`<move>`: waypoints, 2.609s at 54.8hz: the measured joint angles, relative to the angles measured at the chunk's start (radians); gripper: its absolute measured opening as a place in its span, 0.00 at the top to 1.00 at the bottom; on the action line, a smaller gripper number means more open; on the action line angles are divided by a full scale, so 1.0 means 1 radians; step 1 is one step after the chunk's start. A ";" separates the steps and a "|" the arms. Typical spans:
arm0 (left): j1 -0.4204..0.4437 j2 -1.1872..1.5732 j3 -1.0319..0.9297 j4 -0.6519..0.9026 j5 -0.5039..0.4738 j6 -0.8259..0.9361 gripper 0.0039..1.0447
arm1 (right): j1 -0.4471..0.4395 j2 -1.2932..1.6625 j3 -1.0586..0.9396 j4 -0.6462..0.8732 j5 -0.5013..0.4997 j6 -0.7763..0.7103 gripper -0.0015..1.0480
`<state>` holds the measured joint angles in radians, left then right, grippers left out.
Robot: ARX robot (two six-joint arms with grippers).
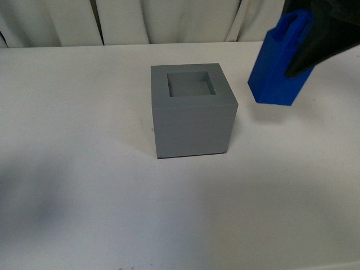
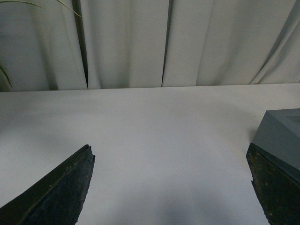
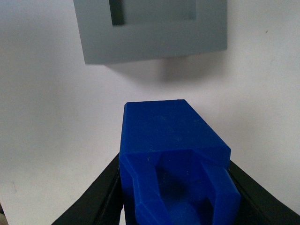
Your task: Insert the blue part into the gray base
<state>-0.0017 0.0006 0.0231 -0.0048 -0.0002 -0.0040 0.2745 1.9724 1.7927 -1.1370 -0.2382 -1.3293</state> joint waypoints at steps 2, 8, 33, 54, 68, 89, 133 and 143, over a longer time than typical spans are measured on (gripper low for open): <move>0.000 0.000 0.000 0.000 0.000 0.000 0.06 | 0.015 -0.003 0.021 -0.012 -0.005 0.008 0.54; 0.000 0.000 0.000 0.000 0.000 0.000 0.06 | 0.052 -0.007 0.051 -0.029 -0.012 0.026 0.54; 0.000 0.000 0.000 0.000 0.000 0.000 0.06 | 0.168 -0.001 0.101 -0.022 -0.008 0.111 0.54; 0.000 0.000 0.000 0.000 0.000 0.000 0.06 | 0.196 0.045 0.144 -0.023 0.020 0.142 0.54; 0.000 0.000 0.000 0.000 0.000 0.000 0.06 | 0.203 0.055 0.144 -0.005 0.025 0.154 0.54; 0.000 0.000 0.000 0.000 0.000 0.000 0.06 | 0.213 0.063 0.138 -0.002 0.030 0.160 0.54; 0.000 0.000 0.000 0.000 0.000 0.000 0.06 | 0.211 0.064 0.110 0.018 -0.008 0.195 0.13; 0.000 0.000 0.000 0.000 0.000 0.000 0.06 | 0.193 0.051 0.110 0.048 -0.072 0.238 0.07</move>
<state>-0.0017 0.0006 0.0231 -0.0048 -0.0002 -0.0040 0.4675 2.0232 1.9026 -1.0889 -0.3107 -1.0916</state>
